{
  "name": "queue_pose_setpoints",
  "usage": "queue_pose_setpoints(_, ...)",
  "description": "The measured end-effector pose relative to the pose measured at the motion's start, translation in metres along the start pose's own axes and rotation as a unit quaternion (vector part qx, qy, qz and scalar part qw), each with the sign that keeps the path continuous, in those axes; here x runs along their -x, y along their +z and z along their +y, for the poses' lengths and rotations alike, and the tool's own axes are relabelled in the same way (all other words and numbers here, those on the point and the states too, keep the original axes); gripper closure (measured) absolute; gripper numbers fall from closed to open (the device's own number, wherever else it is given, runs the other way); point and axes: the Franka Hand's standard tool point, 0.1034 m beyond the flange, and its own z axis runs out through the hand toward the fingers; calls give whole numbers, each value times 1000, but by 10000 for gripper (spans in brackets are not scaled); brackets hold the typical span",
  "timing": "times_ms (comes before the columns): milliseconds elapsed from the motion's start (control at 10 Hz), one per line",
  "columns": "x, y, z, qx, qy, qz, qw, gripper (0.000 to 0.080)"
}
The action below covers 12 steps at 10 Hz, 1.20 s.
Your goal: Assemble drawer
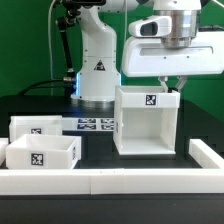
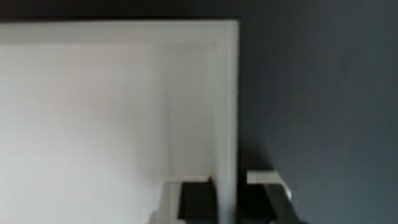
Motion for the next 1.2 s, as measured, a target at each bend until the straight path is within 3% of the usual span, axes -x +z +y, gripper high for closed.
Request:
queue_pose_setpoints(400, -47, -4, 6, -8, -22, 23, 999, 762)
queue_pose_setpoints(900, -48, -3, 4, -8, -22, 27, 999, 762)
queue_pose_setpoints(1200, -71, -5, 5, -13, 22, 51, 998, 762)
